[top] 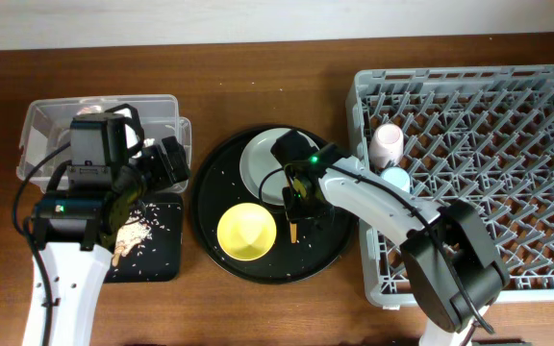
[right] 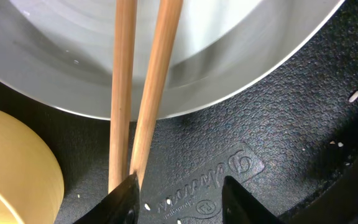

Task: Sort waste into correct bins and load items into the dishwasher rack
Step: 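Reach the right gripper to the chopsticks on the white plate, then grasp one chopstick with the right gripper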

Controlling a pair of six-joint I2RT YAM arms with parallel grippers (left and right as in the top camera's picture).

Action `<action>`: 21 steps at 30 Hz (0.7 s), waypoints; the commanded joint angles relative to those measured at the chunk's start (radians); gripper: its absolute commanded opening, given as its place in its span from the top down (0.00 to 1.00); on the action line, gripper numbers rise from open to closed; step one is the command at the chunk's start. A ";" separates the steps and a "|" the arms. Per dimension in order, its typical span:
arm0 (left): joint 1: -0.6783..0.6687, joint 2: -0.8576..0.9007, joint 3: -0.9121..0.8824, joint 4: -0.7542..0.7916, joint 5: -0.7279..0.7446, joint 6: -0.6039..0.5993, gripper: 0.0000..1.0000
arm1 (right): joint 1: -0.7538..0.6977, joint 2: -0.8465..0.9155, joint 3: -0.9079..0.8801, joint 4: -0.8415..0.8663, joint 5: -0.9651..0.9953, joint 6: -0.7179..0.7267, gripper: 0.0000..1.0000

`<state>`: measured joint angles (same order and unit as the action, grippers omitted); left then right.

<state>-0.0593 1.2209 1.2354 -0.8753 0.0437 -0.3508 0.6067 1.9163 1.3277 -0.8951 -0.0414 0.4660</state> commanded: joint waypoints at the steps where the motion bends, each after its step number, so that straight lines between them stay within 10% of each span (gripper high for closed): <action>1: 0.003 -0.010 0.003 -0.001 -0.014 0.012 0.01 | 0.009 0.005 -0.006 0.002 -0.004 0.007 0.58; 21: 0.003 -0.010 0.003 -0.002 -0.014 0.011 0.00 | -0.098 0.005 0.174 -0.072 -0.037 0.006 0.50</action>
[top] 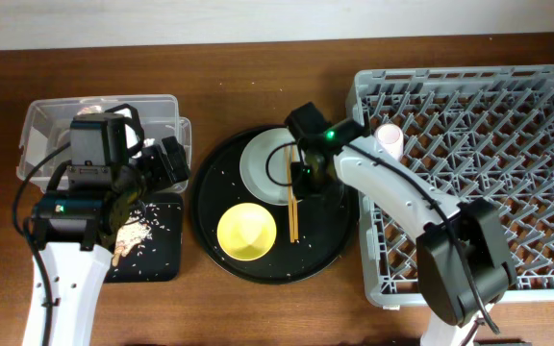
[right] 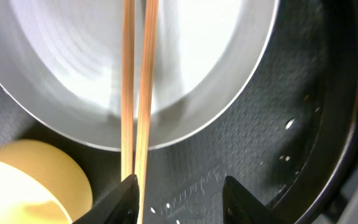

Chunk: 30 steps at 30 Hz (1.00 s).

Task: Sort waste into correct bins and load items into the dishwasher rack
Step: 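Grasp one chopstick with the right gripper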

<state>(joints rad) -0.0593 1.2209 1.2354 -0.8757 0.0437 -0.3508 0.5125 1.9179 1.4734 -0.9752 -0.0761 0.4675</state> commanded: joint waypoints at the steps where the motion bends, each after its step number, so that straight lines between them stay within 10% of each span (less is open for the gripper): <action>1: 0.003 -0.010 0.003 -0.001 -0.014 0.011 0.00 | -0.003 0.003 0.029 0.018 -0.002 0.005 0.23; 2: 0.003 -0.010 0.003 -0.001 -0.014 0.011 0.01 | -0.003 0.003 0.029 0.035 -0.003 0.005 0.02; 6: 0.003 -0.010 0.003 -0.001 -0.014 0.011 0.00 | -0.003 0.004 0.028 0.088 -0.002 -0.002 0.02; 11: 0.003 -0.010 0.003 -0.001 -0.014 0.011 0.00 | -0.002 0.004 0.019 0.159 0.012 -0.017 0.61; 30: 0.003 -0.010 0.003 -0.001 -0.014 0.011 0.00 | 0.032 0.122 0.000 0.227 0.096 -0.017 0.63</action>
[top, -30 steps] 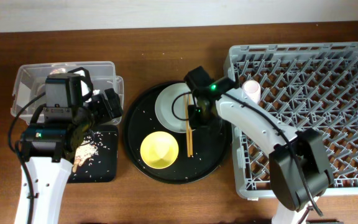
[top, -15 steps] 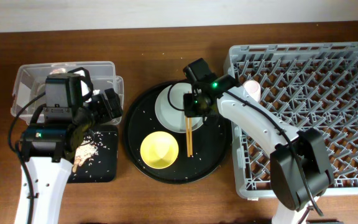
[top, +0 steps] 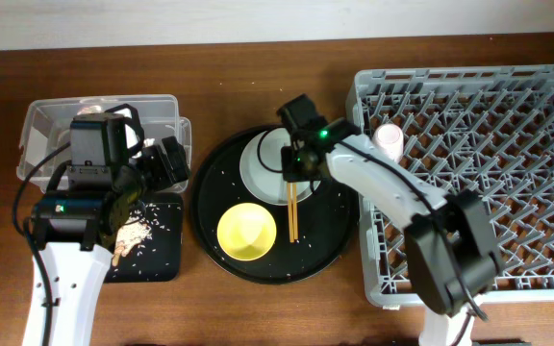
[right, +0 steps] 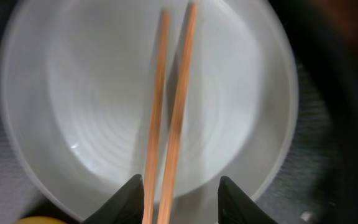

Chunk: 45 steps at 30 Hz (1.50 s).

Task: Sort waste into correct bins and load items into the dishwasher rack
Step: 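Grasp one chopstick with the right gripper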

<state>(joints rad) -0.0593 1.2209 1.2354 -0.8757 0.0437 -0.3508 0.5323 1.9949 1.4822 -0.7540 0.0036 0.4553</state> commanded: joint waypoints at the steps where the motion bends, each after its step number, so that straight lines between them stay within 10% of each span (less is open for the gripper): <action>1: 0.003 -0.010 0.003 -0.001 -0.014 0.011 0.00 | 0.013 0.056 -0.009 0.006 0.017 -0.005 0.64; 45: 0.003 -0.010 0.003 -0.001 -0.014 0.012 0.01 | -0.007 0.023 0.097 -0.116 -0.044 -0.068 0.96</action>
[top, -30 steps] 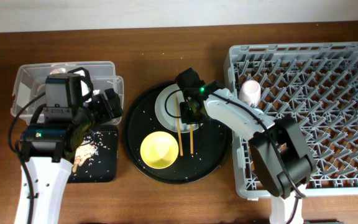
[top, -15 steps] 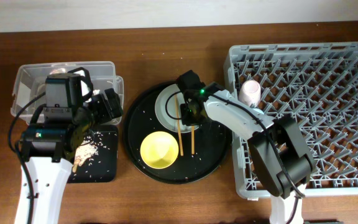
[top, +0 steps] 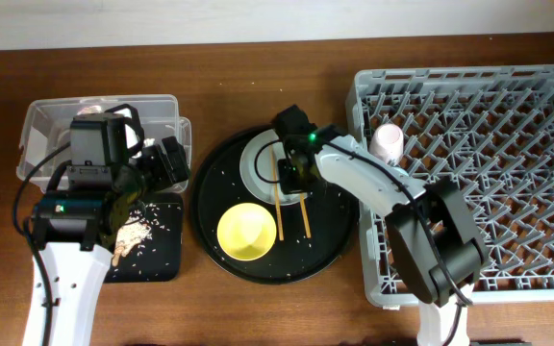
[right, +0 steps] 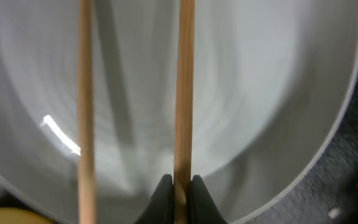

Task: Sort waste into correct bins and load items into the dishwasher rack
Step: 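Grasp one chopstick with the right gripper, then carry the chopstick to the rack and drop it in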

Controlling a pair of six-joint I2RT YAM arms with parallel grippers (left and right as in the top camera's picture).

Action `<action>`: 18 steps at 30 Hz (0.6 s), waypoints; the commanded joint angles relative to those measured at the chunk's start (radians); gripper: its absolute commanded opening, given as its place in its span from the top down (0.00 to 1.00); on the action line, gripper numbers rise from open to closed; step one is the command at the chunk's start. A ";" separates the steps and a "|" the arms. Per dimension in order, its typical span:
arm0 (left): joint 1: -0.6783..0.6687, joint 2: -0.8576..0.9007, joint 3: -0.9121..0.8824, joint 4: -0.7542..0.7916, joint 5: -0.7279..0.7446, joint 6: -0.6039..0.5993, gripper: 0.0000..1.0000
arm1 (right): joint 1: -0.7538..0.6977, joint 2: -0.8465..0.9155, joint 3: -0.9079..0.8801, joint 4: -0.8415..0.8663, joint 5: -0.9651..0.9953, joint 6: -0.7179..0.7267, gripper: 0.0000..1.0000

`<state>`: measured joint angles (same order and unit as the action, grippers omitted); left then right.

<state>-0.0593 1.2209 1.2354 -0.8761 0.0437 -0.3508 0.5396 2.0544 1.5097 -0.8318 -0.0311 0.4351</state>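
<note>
Two wooden chopsticks lie apart on the white plate (top: pixel 258 159) and the round black tray (top: pixel 210 183). My right gripper (right: pixel 180 186) is shut on the right-hand chopstick (right: pixel 186 93), low over the plate (right: pixel 260 93). The other chopstick (right: pixel 85 124) lies loose to its left. From overhead the right gripper (top: pixel 294 165) sits at the plate's right edge, with the chopsticks (top: pixel 278 207) reaching toward the yellow bowl (top: pixel 246 231). My left gripper (top: pixel 166 159) hangs over the bins; its jaws are not distinguishable.
The grey dishwasher rack (top: pixel 489 96) fills the right side and holds a pink cup (top: pixel 388 142). At left are a clear plastic bin (top: pixel 41 120) and a black bin (top: pixel 152 255) with rice scraps. Rice grains are scattered on the tray.
My right gripper was open above the plate with both chopsticks between its fingers. It is now lower and shut on one chopstick, and the two chopsticks lie further apart.
My right gripper stood open at the chopsticks' near ends beside the yellow bowl. It was then higher up, then over the white plate, still open. Now it is shut on one chopstick. The left arm has stayed over the bins.
</note>
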 commanded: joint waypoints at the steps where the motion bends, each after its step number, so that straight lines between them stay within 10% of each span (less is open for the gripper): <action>1: 0.003 -0.010 0.003 -0.001 -0.014 0.011 0.00 | -0.025 -0.052 0.099 -0.075 -0.010 -0.069 0.96; 18: 0.003 -0.010 0.003 -0.001 -0.014 0.011 0.01 | -0.472 -0.216 0.272 -0.507 0.025 -0.484 0.96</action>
<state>-0.0593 1.2209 1.2354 -0.8761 0.0437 -0.3508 0.1383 1.8366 1.7966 -1.3361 -0.0441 0.0376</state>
